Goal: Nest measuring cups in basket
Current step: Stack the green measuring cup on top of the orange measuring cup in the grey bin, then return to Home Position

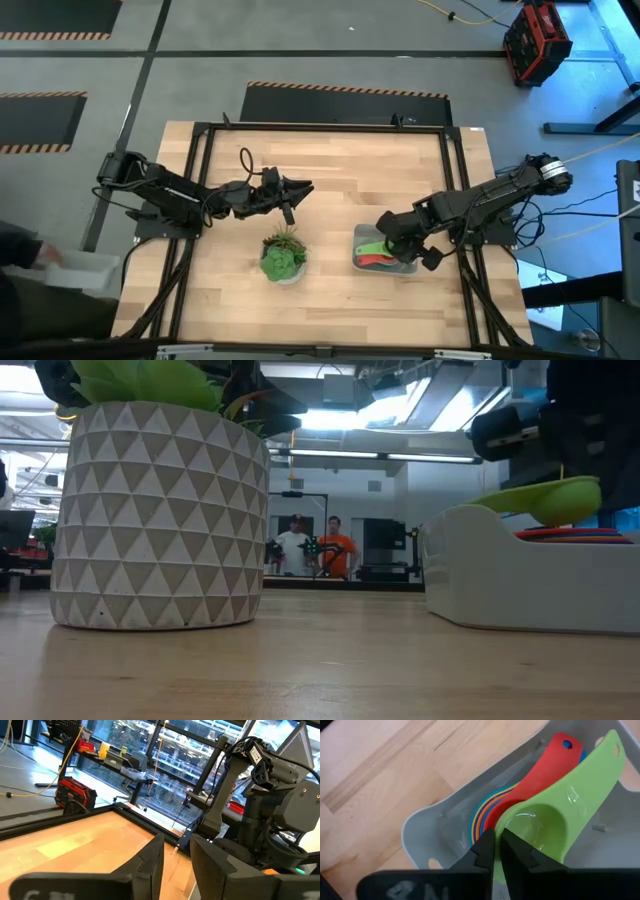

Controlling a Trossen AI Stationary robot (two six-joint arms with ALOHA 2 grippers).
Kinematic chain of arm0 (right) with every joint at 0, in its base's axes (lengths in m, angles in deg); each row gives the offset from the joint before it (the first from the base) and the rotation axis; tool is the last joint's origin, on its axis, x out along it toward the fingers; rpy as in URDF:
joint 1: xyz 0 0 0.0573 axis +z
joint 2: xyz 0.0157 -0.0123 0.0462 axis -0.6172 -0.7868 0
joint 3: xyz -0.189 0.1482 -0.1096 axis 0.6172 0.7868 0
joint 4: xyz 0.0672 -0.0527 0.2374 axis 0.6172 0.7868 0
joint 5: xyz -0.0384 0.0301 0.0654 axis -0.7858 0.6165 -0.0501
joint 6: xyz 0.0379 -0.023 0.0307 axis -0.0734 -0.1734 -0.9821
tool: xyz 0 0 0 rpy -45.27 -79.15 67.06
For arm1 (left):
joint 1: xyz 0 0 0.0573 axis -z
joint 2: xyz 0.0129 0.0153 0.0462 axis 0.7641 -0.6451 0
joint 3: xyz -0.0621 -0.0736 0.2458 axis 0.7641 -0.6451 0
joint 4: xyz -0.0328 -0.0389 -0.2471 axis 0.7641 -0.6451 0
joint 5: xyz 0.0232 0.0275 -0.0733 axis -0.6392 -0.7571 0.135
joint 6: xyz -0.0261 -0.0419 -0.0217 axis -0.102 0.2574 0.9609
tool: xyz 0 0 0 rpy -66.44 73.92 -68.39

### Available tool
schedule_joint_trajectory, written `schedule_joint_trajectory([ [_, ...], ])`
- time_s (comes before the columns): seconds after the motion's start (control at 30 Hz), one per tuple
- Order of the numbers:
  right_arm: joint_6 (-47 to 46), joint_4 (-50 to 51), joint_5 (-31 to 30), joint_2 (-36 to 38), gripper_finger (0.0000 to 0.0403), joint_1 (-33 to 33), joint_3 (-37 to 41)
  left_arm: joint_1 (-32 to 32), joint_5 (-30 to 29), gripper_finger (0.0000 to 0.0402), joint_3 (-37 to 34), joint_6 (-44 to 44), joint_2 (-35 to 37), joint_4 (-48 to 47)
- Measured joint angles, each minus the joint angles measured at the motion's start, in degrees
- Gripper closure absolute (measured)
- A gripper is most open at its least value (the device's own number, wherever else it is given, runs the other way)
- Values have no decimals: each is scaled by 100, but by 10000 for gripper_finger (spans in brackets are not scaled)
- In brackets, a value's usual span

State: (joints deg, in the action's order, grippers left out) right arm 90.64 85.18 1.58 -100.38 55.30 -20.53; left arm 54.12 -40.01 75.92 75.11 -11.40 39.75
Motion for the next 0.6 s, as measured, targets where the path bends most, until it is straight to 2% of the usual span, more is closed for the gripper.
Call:
schedule_joint_trajectory([
  [0.6, -168, -47, 0, 0, 318, 0, 0, -1, 0, 312, -1, -2, 0, 2],
])
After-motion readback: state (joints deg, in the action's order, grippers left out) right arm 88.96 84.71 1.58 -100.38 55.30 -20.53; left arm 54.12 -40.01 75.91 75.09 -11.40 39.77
